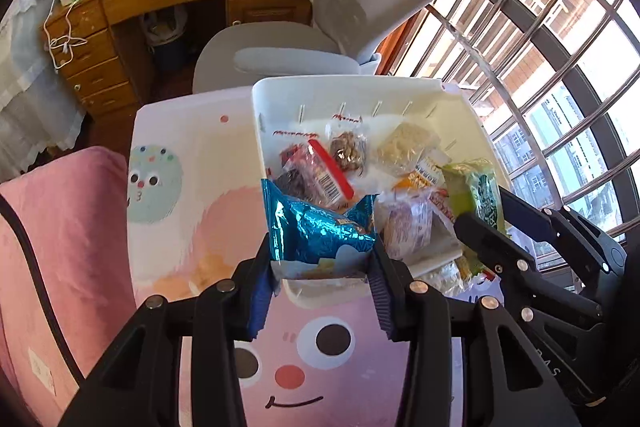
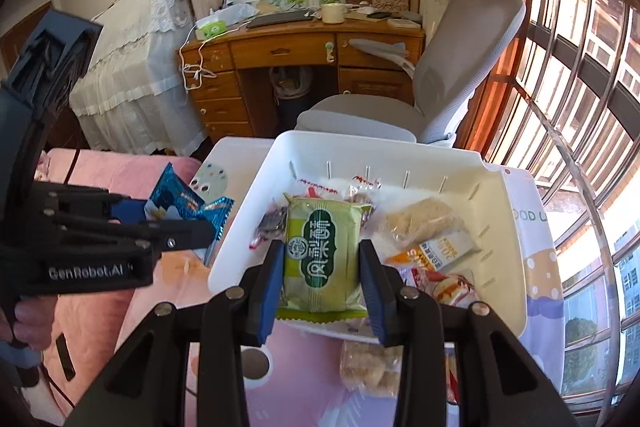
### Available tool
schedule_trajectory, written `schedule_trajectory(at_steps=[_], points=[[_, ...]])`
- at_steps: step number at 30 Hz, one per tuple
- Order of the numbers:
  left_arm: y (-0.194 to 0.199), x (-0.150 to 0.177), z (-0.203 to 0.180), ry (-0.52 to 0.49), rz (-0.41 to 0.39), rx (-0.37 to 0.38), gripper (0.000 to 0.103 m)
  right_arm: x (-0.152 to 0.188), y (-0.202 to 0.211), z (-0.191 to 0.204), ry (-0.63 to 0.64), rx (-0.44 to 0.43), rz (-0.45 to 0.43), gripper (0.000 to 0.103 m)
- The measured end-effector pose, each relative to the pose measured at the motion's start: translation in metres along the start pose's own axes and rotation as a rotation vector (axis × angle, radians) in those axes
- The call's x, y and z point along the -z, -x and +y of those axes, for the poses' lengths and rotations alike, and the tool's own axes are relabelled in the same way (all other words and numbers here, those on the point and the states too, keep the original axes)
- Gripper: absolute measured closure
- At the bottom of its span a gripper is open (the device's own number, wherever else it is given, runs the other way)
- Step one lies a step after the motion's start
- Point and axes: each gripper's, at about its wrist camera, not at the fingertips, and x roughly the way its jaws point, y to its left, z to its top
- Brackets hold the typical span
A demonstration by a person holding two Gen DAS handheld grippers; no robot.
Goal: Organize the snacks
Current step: 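Carry the blue candy and green packet over the basket and open both tools, then reach the left tool to the clear bread bag while the right tool reaches the red Cookies packet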
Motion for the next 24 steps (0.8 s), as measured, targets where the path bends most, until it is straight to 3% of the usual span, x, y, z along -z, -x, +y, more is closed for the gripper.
schedule_trajectory(at_steps=[4, 6, 11, 19, 24], points=[[-0.006, -0.007, -0.004, -0.024, 0.0, 0.035, 0.059, -0.008, -0.004, -0.005, -0.039, 0.019, -0.001, 0.065], [-0.008, -0.006, -0.006, -0.032, -0.001, 0.036, 0.047, -0.008, -0.005, -0.007, -0.063, 0.036, 0.009, 0.063], [-0.009, -0.003, -0.004, -0.034, -0.001, 0.042, 0.035, -0.001, -0.007, -0.016, -0.135, 0.042, 0.048, 0.054], [-0.008, 0.01, -0.005, -0.029, -0.001, 0.062, 0.034, 0.027, 0.001, -0.025, -0.227, 0.063, 0.11, 0.051], [-0.012, 0.03, -0.011, -0.016, 0.038, 0.072, 0.033, 0.049, 0.011, -0.033, -0.273, 0.073, 0.15, 0.05]])
